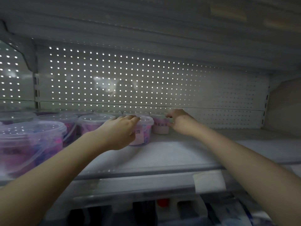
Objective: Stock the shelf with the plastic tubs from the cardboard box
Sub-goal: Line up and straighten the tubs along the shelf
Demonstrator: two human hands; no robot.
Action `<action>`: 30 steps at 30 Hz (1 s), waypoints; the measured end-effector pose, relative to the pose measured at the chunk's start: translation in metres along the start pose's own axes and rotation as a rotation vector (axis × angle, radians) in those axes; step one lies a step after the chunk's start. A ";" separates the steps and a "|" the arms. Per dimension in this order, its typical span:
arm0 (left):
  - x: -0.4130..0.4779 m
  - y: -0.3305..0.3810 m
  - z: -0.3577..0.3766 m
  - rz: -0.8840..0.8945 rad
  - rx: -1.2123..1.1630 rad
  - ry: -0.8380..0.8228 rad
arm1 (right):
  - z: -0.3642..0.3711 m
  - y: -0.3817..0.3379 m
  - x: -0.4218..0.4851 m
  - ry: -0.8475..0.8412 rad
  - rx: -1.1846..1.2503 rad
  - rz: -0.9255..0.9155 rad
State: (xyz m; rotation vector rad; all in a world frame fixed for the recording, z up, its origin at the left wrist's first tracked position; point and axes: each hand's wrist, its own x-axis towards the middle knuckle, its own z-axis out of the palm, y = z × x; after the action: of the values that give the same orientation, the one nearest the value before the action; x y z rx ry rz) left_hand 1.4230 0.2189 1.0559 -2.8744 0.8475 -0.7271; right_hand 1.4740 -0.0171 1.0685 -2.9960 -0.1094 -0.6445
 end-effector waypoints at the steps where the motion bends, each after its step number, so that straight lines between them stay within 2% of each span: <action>1: -0.005 -0.002 -0.002 -0.002 -0.009 0.017 | -0.004 -0.001 -0.009 0.030 0.015 -0.010; 6: -0.040 -0.013 -0.021 -0.002 -0.016 0.080 | -0.024 -0.021 -0.053 0.158 0.145 -0.073; 12: -0.093 -0.042 -0.055 -0.049 0.023 0.194 | -0.038 -0.086 -0.090 0.210 0.237 -0.206; 16: -0.141 -0.078 -0.074 -0.126 0.022 0.238 | -0.039 -0.143 -0.101 0.210 0.298 -0.278; 22: -0.205 -0.131 -0.085 -0.231 0.023 0.189 | -0.031 -0.224 -0.108 0.201 0.363 -0.359; 30: -0.263 -0.185 -0.082 -0.268 -0.005 0.171 | -0.018 -0.299 -0.122 0.112 0.378 -0.306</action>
State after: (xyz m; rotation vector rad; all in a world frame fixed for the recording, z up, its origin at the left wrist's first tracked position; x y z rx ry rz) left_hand 1.2839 0.5204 1.0517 -2.9969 0.4797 -1.0092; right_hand 1.3297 0.2718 1.0520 -2.5931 -0.6172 -0.7212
